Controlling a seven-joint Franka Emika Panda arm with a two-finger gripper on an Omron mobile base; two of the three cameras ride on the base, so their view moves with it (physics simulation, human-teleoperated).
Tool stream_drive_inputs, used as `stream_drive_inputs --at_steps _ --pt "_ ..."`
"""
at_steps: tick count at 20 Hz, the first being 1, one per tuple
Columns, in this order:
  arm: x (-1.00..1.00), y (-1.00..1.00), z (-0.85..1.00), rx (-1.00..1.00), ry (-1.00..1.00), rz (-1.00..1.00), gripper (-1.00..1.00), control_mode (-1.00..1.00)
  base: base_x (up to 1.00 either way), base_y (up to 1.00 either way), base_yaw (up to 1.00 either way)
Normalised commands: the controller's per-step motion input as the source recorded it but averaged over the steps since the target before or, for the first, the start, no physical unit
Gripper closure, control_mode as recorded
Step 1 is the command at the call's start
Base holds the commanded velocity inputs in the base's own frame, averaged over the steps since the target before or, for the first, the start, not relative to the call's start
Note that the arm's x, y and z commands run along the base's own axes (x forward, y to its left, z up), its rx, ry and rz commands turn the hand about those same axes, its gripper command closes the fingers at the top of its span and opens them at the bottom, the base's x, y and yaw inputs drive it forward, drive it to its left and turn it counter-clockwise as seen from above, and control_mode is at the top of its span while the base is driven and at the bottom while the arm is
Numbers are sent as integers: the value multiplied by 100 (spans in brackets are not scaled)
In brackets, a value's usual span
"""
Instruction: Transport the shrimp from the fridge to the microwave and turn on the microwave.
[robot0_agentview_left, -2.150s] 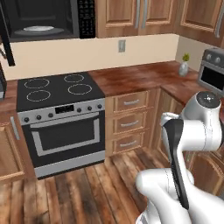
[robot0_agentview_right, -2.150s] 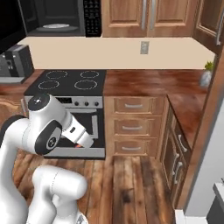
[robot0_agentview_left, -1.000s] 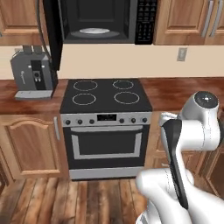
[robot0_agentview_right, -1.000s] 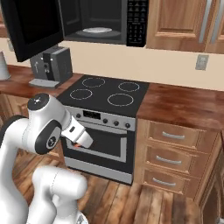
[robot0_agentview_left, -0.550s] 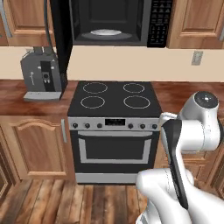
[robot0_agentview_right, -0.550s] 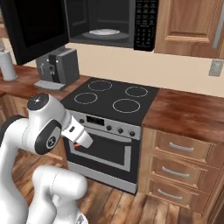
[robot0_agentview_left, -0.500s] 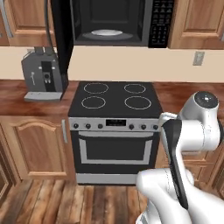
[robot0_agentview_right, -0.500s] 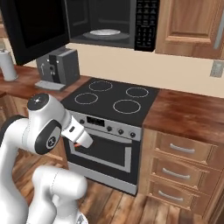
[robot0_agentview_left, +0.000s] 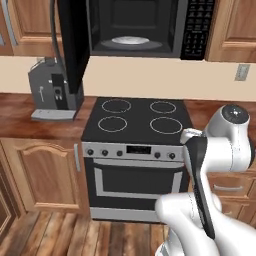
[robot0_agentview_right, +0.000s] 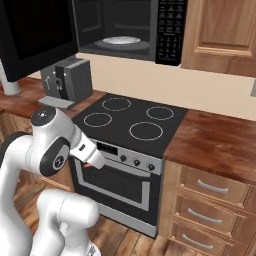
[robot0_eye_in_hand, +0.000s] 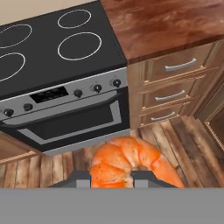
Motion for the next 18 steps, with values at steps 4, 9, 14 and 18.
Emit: stream_drive_inputs --at_steps 4,9,14,18 --pt "0 0 0 0 0 0 100 100 47 17 7" --pt "0 0 0 0 0 0 100 100 42 28 2" --pt "0 0 0 0 0 0 100 100 46 32 0" --pt "0 0 0 0 0 0 100 100 48 27 0"
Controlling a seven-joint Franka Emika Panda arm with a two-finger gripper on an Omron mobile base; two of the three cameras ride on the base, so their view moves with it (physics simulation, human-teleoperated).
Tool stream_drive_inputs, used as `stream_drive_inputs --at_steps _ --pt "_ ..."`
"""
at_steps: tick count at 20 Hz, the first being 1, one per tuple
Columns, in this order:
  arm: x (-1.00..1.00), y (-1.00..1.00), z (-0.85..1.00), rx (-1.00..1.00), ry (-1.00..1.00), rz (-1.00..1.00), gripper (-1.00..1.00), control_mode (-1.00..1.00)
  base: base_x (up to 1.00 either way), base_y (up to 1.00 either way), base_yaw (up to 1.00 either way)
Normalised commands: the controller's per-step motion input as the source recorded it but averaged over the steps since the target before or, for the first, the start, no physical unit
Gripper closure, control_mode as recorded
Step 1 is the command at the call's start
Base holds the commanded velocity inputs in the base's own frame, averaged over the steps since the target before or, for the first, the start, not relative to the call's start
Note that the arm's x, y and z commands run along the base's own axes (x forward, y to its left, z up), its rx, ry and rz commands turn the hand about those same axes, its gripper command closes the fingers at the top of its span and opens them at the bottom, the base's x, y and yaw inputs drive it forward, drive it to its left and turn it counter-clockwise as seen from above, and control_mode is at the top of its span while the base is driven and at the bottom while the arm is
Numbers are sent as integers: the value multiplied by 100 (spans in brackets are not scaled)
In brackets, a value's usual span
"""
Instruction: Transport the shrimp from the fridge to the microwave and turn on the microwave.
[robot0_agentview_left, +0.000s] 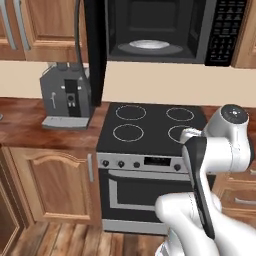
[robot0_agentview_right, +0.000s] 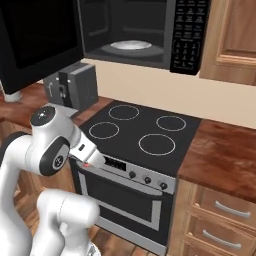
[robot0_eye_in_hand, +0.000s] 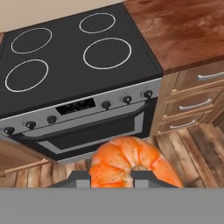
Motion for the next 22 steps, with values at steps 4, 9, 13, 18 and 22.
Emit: stream_drive_inputs --at_steps 4,9,13,18,22 --pt "0 0 0 0 0 0 100 100 46 14 0" --pt "0 0 0 0 0 0 100 100 46 10 0" --pt "0 0 0 0 0 0 100 100 43 15 0" --pt "0 0 0 0 0 0 100 100 36 29 0" --pt "0 0 0 0 0 0 100 100 37 32 -2"
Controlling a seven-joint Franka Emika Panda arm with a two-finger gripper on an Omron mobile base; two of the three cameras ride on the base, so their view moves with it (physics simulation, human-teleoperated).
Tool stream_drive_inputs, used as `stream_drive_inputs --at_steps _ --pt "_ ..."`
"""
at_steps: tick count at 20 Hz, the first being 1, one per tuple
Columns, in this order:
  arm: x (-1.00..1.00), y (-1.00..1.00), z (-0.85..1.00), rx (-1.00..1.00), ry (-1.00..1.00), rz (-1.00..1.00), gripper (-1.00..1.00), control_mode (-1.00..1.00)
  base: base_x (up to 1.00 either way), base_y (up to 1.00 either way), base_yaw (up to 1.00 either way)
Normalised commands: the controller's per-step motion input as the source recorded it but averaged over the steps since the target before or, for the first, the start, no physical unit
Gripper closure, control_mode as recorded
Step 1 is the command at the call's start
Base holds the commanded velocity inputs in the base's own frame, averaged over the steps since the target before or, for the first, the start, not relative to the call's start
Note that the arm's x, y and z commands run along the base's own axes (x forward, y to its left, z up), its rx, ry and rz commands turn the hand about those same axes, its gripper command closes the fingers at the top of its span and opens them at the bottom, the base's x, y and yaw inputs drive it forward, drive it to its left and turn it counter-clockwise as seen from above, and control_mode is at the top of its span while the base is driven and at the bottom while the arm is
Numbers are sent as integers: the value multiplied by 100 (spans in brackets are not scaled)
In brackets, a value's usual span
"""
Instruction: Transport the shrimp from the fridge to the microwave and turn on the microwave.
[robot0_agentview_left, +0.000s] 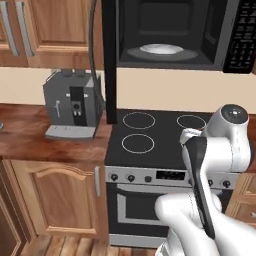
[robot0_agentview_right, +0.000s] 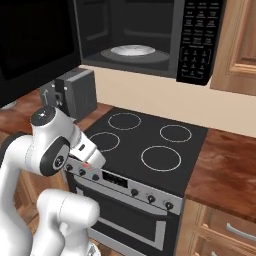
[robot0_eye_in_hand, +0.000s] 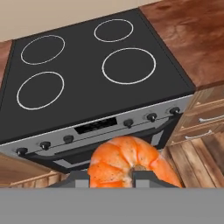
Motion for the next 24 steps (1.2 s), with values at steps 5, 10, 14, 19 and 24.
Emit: stream_drive_inputs --at_steps 5,10,14,19,24 --pt "0 0 0 0 0 0 100 100 39 15 -5" --pt "0 0 0 0 0 0 100 100 24 2 -11" --pt "0 0 0 0 0 0 100 100 28 3 -14" --pt "0 0 0 0 0 0 100 100 38 11 -14" --pt "0 0 0 0 0 0 100 100 37 11 -15"
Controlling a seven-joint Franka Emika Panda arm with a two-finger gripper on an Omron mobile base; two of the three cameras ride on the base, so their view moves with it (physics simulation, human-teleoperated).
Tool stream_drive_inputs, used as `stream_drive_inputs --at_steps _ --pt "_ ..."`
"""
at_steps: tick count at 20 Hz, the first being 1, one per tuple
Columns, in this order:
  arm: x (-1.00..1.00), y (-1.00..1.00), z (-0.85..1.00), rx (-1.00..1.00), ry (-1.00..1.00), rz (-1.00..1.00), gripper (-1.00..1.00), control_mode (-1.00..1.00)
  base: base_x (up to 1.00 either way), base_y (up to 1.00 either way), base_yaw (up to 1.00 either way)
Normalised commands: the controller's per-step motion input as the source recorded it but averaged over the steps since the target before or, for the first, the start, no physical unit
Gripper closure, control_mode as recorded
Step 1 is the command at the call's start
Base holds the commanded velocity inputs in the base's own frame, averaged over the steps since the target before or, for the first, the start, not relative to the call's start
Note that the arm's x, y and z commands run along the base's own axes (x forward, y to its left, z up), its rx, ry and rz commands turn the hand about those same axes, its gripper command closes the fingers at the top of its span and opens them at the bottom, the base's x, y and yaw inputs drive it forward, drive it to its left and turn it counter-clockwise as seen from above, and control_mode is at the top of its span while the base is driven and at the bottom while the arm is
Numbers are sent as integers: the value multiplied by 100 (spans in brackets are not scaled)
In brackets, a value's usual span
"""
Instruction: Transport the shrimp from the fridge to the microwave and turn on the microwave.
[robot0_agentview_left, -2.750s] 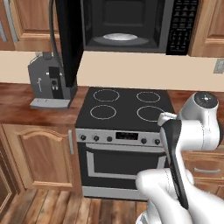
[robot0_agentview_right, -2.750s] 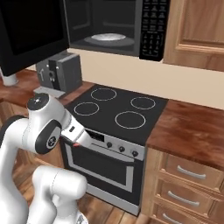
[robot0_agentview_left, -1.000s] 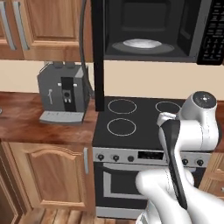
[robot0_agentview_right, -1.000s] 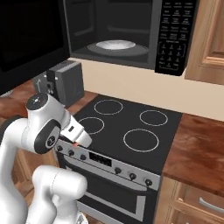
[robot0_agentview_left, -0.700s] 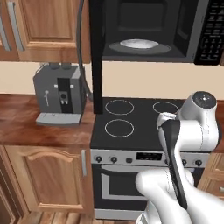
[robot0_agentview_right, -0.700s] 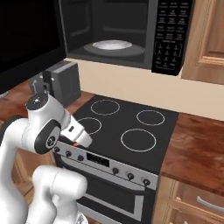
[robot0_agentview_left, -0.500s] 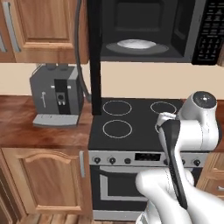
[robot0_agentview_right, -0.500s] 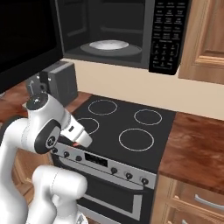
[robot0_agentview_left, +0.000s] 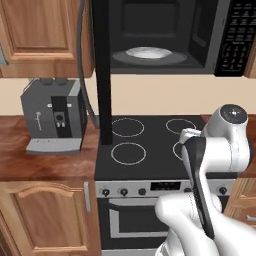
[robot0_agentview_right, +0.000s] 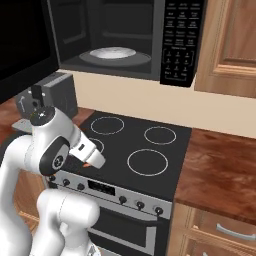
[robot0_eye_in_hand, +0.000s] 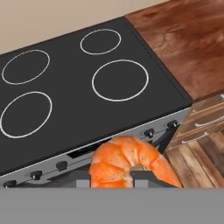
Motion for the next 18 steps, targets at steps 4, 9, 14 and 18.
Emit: stream_drive_inputs --at_steps 4,9,14,18 --pt "0 0 0 0 0 0 100 100 31 18 -15" --pt "0 0 0 0 0 0 100 100 34 24 -15" --pt "6 14 11 0 -7 -1 100 -100 11 11 -4" --pt "1 30 25 -5 -12 22 100 -100 0 0 0"
